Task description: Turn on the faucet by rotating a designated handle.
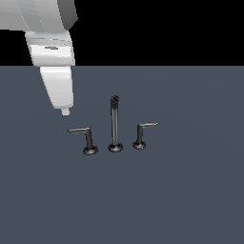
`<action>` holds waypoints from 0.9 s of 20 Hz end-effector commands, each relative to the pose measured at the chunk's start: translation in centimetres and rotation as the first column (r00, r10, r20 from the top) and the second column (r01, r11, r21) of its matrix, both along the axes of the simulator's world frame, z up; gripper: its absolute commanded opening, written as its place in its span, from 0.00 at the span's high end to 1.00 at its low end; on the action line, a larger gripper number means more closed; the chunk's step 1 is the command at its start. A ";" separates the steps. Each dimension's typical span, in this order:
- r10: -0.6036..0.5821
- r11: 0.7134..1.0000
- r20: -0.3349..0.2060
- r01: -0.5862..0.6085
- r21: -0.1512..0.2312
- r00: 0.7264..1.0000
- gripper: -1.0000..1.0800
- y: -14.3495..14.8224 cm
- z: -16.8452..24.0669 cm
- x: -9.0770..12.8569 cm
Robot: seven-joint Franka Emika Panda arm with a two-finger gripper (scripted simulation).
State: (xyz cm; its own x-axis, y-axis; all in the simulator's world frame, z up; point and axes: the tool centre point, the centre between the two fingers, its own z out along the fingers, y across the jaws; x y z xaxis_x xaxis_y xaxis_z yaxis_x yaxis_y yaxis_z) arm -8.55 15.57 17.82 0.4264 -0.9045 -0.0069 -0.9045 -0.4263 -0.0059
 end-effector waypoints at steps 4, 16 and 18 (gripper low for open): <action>-0.082 0.997 0.000 0.082 -0.003 0.997 1.00 0.3 -2.4 1.9; -0.240 0.971 -0.002 0.240 -0.010 0.971 1.00 0.2 -6.9 5.8; -0.258 0.966 -0.002 0.258 -0.010 0.966 1.00 0.2 -7.4 6.3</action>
State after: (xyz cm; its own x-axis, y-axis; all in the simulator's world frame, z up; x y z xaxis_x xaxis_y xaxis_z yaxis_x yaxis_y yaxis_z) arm -2.66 15.76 10.84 0.1939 -0.9810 0.0008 -0.9810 -0.1939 0.0003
